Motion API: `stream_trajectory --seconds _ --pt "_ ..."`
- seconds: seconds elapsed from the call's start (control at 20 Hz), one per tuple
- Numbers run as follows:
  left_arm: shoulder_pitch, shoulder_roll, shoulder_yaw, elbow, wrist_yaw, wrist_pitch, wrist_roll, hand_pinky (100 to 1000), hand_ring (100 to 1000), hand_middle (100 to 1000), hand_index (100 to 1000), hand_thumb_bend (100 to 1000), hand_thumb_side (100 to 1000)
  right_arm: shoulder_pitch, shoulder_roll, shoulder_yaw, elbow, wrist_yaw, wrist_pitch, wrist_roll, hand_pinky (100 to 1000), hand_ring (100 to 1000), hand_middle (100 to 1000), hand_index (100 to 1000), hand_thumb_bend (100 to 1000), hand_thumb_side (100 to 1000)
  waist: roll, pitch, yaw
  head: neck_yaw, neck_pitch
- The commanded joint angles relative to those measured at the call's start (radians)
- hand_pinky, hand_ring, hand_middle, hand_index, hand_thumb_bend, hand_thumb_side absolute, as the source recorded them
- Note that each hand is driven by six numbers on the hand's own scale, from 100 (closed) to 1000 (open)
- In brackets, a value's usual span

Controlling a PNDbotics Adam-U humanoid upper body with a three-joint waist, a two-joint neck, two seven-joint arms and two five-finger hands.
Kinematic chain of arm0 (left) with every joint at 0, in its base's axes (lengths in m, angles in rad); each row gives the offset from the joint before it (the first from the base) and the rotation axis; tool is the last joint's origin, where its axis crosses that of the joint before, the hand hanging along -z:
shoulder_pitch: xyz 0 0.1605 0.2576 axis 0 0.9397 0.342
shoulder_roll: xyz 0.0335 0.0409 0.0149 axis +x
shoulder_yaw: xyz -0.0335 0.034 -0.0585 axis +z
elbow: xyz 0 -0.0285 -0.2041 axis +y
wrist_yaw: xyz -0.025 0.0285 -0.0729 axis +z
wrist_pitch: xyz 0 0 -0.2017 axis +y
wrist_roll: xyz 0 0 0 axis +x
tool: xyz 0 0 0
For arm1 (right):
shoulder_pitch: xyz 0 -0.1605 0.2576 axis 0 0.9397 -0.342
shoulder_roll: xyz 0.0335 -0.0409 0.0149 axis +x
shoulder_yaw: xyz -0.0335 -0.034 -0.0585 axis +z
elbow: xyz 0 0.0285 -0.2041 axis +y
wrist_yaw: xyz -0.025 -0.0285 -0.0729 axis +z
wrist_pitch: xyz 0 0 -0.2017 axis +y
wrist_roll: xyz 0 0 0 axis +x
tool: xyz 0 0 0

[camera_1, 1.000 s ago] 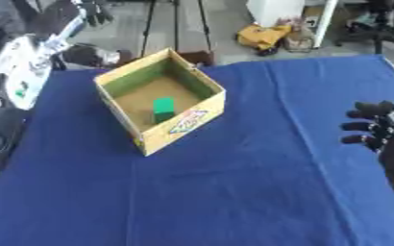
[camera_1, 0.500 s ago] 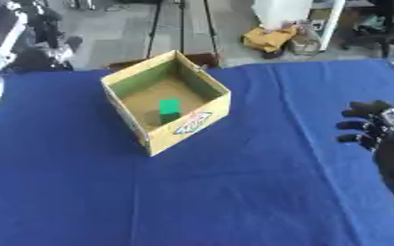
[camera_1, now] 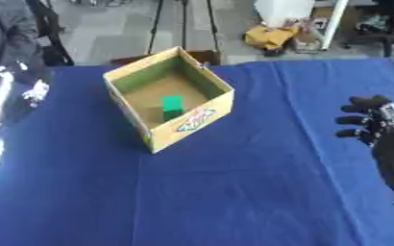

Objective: Pick up objects on the table and place them in the box.

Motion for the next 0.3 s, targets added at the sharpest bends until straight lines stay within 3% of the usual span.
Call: stream_trajectory --seconds 0.05,0.3 --pt "0.004 0.006 0.002 -0.036 0.049 0.005 -0.004 645 568 563 725 312 1000 -0.011 -0.023 -0.008 -0.021 0.000 0.000 -0.003 599 695 707 816 100 895 -0.003 -0.009 0.002 0.002 0.011" --pt "0.027 0.002 0.001 -0.048 0.161 0.014 -0.018 644 566 562 725 310 1000 -0.010 -0.021 -0.009 -0.022 0.000 -0.001 -0.005 599 695 707 816 100 895 -0.007 -0.006 0.003 0.003 0.014"
